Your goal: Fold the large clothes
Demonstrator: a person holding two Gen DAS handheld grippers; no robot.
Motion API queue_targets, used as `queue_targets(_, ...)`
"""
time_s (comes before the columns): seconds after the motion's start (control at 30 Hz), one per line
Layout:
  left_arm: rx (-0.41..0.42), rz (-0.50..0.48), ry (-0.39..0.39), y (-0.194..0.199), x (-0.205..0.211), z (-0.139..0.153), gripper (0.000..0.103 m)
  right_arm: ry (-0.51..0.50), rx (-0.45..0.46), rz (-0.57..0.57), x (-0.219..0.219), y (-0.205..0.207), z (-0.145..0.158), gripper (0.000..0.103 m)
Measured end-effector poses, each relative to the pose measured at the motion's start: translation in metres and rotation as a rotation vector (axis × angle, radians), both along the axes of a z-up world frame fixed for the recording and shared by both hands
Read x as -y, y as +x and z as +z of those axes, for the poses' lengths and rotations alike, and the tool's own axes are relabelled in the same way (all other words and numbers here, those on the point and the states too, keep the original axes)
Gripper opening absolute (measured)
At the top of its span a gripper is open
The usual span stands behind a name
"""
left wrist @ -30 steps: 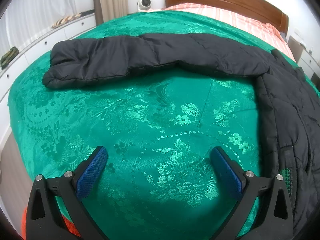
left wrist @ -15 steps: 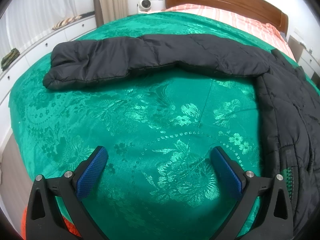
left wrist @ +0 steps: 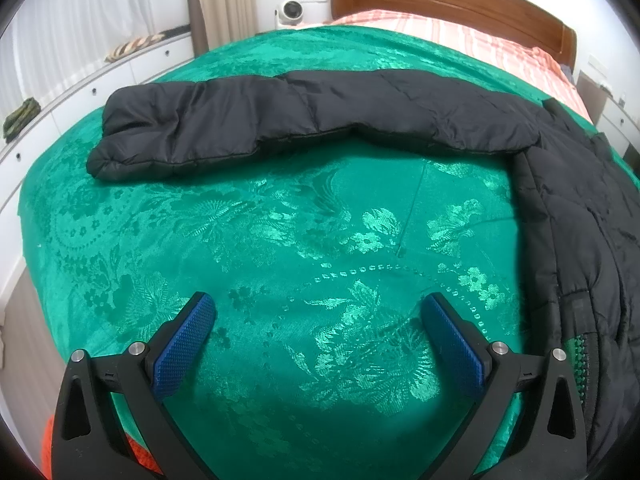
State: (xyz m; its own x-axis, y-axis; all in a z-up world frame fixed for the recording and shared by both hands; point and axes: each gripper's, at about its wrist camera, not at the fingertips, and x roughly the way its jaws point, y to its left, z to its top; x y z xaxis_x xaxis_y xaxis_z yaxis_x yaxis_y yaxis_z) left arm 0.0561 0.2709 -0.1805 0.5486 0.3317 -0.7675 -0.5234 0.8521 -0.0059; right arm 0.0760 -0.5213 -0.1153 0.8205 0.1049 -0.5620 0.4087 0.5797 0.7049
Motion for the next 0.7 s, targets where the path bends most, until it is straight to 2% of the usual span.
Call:
queue_targets(0.07, 0.001, 0.000, 0.005, 0.000, 0.001, 0.000, 0.103, 0.056, 0.026, -0.051, 0.014, 0.008, -0.007, 0.103)
queue_targets(0.13, 0.001, -0.003, 0.014, 0.000, 0.002, 0.000, 0.103, 0.081, 0.005, -0.176, 0.029, 0.012, -0.014, 0.102)
queue_targets(0.2, 0.002, -0.004, 0.018, 0.000, 0.003, 0.000, 0.103, 0.120, 0.024, -0.314, 0.039, 0.010, -0.020, 0.102)
queue_targets(0.3, 0.007, -0.002, 0.025, 0.000, 0.005, -0.001, 0.103, 0.079, 0.026, -0.387, 0.044, 0.018, -0.015, 0.102)
queue_targets(0.37, 0.006, 0.002, 0.035, 0.001, 0.007, -0.002, 0.103, 0.040, 0.023, -0.394, 0.048, 0.024, -0.012, 0.083)
queue_targets(0.43, 0.005, 0.005, 0.044, 0.001, 0.010, -0.003, 0.103, 0.022, -0.016, -0.408, 0.056, 0.025, -0.014, 0.039)
queue_targets(0.5, 0.006, 0.008, 0.046, 0.002, 0.011, -0.003, 0.103, 0.032, -0.029, -0.437, 0.061, 0.019, -0.017, 0.020)
queue_targets(0.57, 0.007, 0.009, 0.047, 0.002, 0.011, -0.003, 0.103, -0.015, -0.023, -0.434, 0.059, 0.012, -0.007, 0.016)
queue_targets(0.63, 0.007, 0.009, 0.047, 0.002, 0.012, -0.004, 0.103, -0.129, -0.014, -0.406, 0.046, 0.012, 0.010, 0.013)
queue_targets(0.7, 0.008, 0.009, 0.050, 0.002, 0.013, -0.004, 0.103, -0.193, -0.007, -0.383, 0.036, 0.014, 0.025, 0.012)
